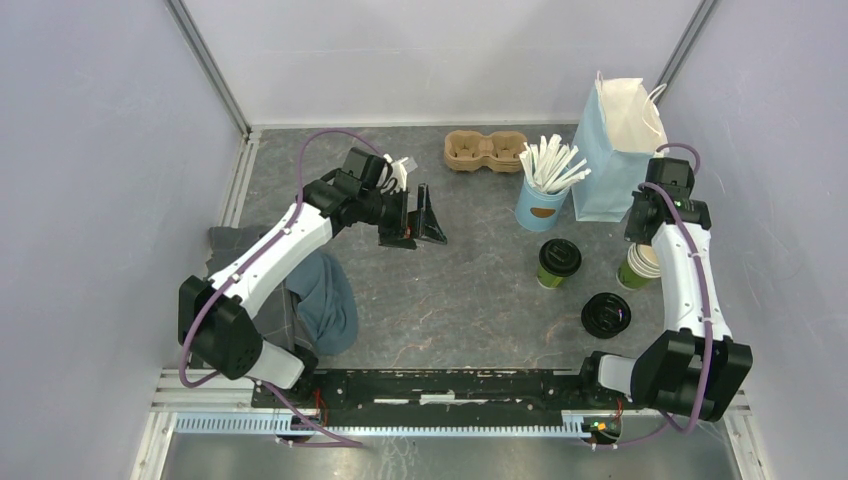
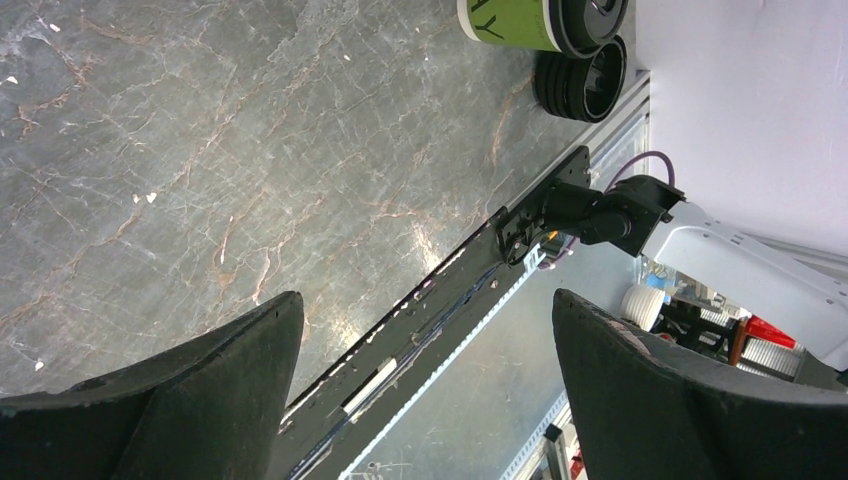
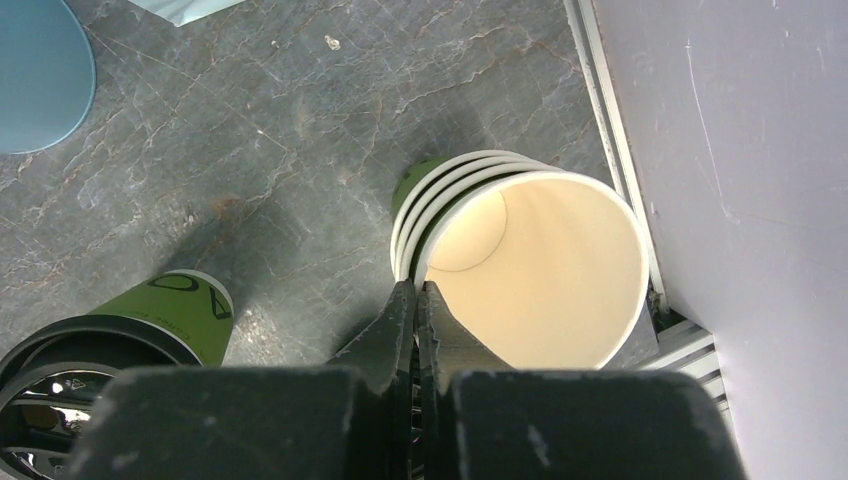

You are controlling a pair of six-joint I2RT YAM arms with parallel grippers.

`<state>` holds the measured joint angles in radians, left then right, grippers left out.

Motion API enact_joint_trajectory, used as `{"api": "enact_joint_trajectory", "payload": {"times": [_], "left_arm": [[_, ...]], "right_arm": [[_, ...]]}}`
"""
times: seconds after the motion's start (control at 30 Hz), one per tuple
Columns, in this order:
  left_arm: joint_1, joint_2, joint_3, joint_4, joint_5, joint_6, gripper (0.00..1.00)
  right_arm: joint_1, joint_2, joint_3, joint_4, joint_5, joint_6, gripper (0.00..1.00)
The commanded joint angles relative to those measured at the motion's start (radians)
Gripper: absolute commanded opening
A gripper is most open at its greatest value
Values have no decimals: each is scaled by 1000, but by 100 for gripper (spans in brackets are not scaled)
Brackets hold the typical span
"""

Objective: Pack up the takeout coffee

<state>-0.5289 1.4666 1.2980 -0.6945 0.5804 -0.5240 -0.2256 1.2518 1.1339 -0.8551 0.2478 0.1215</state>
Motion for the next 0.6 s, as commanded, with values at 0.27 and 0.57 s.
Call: {"api": "enact_joint_trajectory", "payload": {"times": [0.27,0.57], "left_arm": [[-3,0,41,-1,17,38,100],[-4,4,40,4,22,36,100]], "right_arm": [[8,-28,66,4,61,-27,0],[164,-35,70,-33,299,2,0]]}}
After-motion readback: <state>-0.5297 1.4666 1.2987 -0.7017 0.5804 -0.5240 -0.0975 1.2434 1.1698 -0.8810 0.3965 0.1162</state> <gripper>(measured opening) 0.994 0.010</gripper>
